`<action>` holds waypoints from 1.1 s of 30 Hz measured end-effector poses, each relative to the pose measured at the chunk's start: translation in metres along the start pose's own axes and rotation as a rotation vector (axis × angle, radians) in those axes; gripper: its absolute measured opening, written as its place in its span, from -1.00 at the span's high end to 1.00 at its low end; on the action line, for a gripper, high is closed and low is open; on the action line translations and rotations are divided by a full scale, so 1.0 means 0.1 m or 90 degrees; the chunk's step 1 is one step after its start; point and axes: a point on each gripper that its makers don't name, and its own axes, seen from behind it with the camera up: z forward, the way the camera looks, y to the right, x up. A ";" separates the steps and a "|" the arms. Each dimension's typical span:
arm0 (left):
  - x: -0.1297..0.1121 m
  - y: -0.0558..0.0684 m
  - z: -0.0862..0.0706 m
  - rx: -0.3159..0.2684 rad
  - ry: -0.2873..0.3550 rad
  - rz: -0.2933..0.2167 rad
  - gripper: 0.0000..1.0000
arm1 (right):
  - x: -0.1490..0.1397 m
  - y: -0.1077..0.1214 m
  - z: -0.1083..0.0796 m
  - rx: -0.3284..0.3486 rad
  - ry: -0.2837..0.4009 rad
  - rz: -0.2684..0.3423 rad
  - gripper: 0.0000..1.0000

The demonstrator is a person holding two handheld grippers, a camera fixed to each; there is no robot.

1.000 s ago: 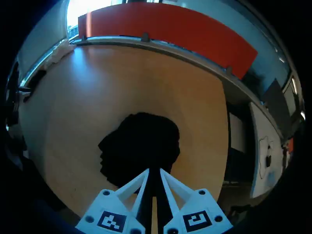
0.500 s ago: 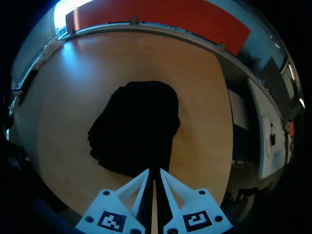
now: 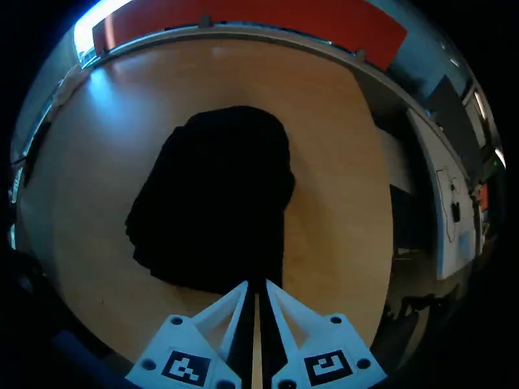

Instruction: Fold towel

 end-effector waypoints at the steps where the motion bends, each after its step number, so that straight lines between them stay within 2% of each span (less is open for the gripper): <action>1: 0.00 0.00 0.00 0.000 0.000 0.000 -0.87 | -0.01 0.00 0.02 -0.001 -0.002 0.002 0.93; 12: 0.02 -0.03 -0.01 0.002 0.003 0.003 -0.87 | -0.04 0.01 0.12 -0.012 -0.002 0.033 0.91; 22: 0.05 -0.07 -0.04 0.000 0.010 0.005 -0.87 | -0.02 0.01 -0.02 -0.023 0.024 0.034 0.73; 27: 0.08 -0.10 -0.05 0.002 0.014 0.012 -0.87 | 0.00 0.05 -0.15 -0.038 0.042 0.033 0.46; 33: 0.12 -0.09 -0.05 -0.003 0.021 0.012 -0.87 | 0.07 0.03 -0.24 -0.049 0.069 0.034 -0.30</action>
